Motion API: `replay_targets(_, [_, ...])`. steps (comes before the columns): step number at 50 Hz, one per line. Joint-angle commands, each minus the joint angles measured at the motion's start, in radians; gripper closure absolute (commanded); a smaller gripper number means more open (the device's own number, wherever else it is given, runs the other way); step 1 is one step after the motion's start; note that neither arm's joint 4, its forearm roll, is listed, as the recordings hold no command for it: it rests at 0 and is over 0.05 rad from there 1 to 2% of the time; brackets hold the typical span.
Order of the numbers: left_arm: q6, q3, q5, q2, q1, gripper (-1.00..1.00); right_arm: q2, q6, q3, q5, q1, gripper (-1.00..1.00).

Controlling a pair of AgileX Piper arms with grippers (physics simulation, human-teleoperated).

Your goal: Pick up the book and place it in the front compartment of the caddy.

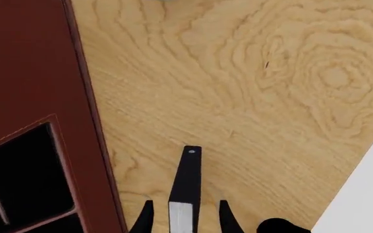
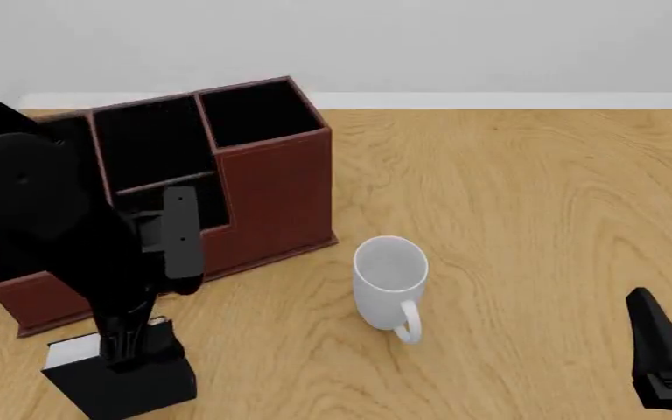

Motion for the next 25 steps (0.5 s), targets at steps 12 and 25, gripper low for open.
replay_targets(12, [0.107, 0.087, 0.001, -0.012, 0.109, -1.00, 0.000, 0.000, 0.000, 0.000, 0.000, -1.00])
replay_targets(25, [0.080, 0.130, 0.001, -0.021, 0.097, -1.00, 0.000, 0.000, 0.000, 0.000, 0.000, -1.00])
